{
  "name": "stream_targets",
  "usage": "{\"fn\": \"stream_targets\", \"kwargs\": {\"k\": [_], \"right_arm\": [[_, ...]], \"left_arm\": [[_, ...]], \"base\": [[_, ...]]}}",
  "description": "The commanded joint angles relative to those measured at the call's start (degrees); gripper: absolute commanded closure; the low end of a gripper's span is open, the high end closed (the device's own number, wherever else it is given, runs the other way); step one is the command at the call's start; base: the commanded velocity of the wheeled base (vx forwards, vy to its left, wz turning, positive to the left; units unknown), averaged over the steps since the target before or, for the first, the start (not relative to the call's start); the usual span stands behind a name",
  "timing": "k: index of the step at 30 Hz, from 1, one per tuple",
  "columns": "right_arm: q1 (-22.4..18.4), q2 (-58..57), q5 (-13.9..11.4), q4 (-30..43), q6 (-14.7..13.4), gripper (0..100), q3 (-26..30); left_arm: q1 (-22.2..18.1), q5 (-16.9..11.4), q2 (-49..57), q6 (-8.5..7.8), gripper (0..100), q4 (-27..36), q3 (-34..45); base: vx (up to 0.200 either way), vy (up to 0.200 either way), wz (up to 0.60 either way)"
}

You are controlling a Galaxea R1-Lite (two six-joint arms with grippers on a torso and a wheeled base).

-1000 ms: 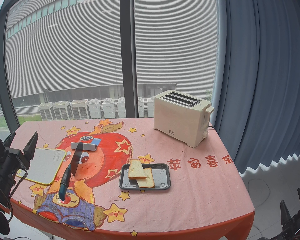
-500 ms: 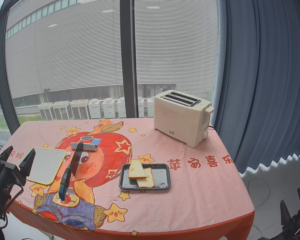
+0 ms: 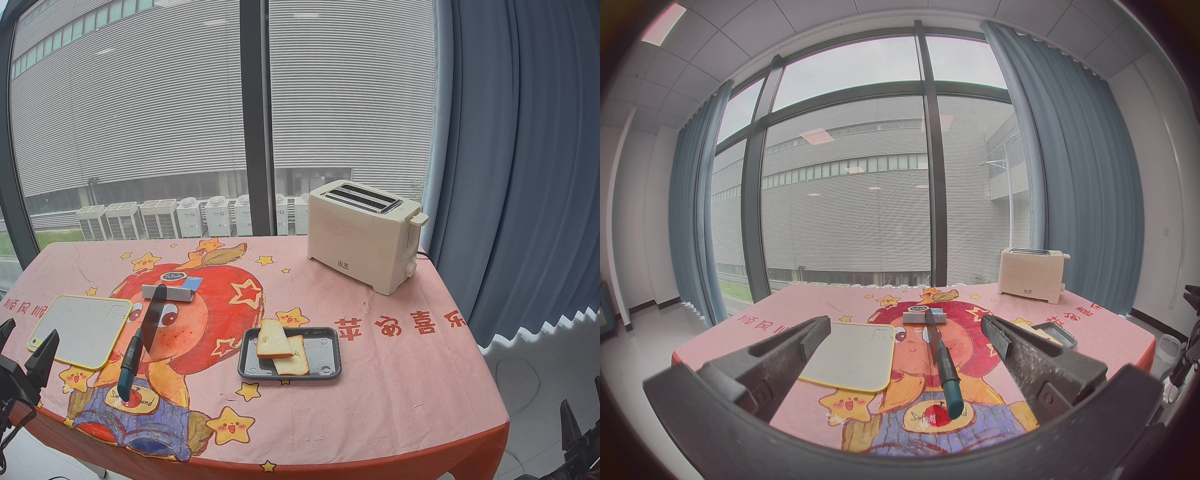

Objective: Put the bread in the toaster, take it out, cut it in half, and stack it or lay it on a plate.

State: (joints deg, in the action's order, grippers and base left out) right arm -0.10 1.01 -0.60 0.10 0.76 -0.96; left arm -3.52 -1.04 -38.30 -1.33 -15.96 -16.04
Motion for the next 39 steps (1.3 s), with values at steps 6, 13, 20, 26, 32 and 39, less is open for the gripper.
{"fn": "stream_targets", "kwargs": {"k": [6,13,20,26,32,39], "right_arm": [[0.01,-0.75,-0.02,-0.01,0.04,0,0.96],[0.01,-0.75,-0.02,-0.01,0.04,0,0.96],[0.01,-0.75,-0.02,-0.01,0.04,0,0.96],[0.01,-0.75,-0.02,-0.01,0.04,0,0.96],[0.01,-0.75,-0.02,-0.01,0.04,0,0.96],[0.01,-0.75,-0.02,-0.01,0.04,0,0.96]], "left_arm": [[0.01,-0.90,8.42,-0.08,0,9.54,-3.82],[-0.08,-2.74,9.91,0.01,0,11.21,-3.64],[-0.17,-2.57,9.91,0.10,0,11.04,-3.64],[-0.17,-2.66,11.32,0.27,0,11.12,-3.91],[-0.17,-2.22,11.41,0.36,0,10.68,-4.26],[-0.52,-2.13,12.64,0.36,0,11.04,-3.91]], "base": [[0.000,0.000,0.00],[0.000,0.000,0.00],[0.000,0.000,0.00],[0.000,0.000,0.00],[0.000,0.000,0.00],[0.000,0.000,0.00]]}}
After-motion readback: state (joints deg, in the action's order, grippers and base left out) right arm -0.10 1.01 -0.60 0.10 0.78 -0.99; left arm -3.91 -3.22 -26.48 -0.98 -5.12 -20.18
